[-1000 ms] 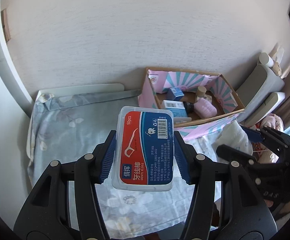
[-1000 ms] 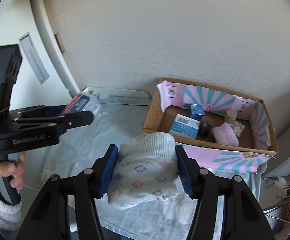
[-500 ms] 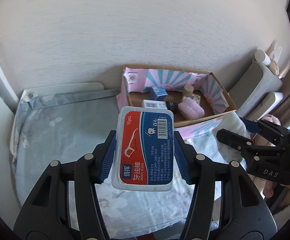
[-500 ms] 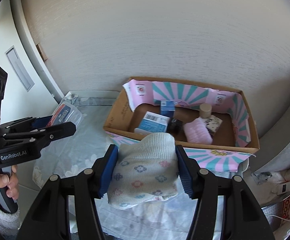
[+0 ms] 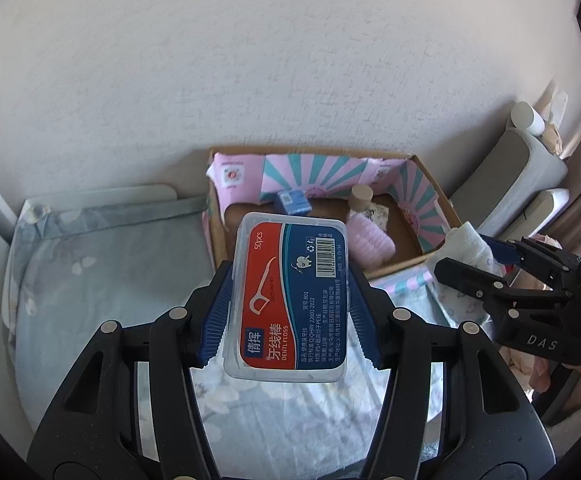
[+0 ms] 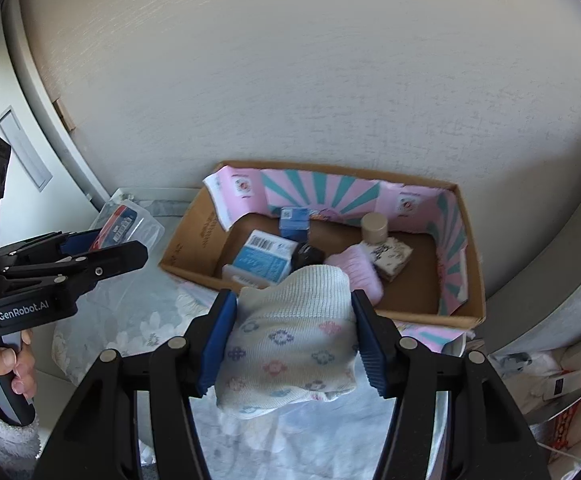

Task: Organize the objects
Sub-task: 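Lift the floss case and sock and carry both over the cardboard box, then open both grippers to drop the floss case and sock into the box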

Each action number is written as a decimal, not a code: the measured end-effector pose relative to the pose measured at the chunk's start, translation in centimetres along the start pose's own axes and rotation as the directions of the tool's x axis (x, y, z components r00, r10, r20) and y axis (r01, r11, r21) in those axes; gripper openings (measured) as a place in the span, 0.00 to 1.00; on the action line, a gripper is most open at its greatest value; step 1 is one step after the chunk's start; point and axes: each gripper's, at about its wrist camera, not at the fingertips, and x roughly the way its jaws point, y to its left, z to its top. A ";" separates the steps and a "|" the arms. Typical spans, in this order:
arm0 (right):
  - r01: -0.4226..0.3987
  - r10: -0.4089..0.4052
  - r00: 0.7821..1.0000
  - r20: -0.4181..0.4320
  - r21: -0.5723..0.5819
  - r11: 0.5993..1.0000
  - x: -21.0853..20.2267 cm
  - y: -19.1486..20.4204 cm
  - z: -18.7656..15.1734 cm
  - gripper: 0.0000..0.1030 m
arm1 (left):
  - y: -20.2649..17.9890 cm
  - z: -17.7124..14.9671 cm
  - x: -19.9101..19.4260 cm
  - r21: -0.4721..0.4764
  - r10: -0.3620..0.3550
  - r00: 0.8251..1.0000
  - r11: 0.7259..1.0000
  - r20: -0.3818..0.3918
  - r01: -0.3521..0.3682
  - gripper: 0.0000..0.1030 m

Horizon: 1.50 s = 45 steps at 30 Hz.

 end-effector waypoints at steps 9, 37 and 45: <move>0.038 -0.039 0.999 -0.007 -0.008 0.999 1.0 -3.5 4.7 0.52 | -1.1 4.5 2.9 0.016 0.019 1.000 1.000 0.002 -0.019 0.50; 0.004 0.025 0.966 -0.256 0.113 0.994 13.7 -8.7 9.8 0.54 | -1.6 6.4 14.8 0.046 0.090 0.969 0.996 -0.228 -0.082 0.50; -0.041 0.092 0.955 -0.281 0.182 0.983 15.3 -8.8 10.4 1.00 | -2.9 5.7 15.3 0.117 0.140 0.962 0.987 -0.235 -0.115 1.00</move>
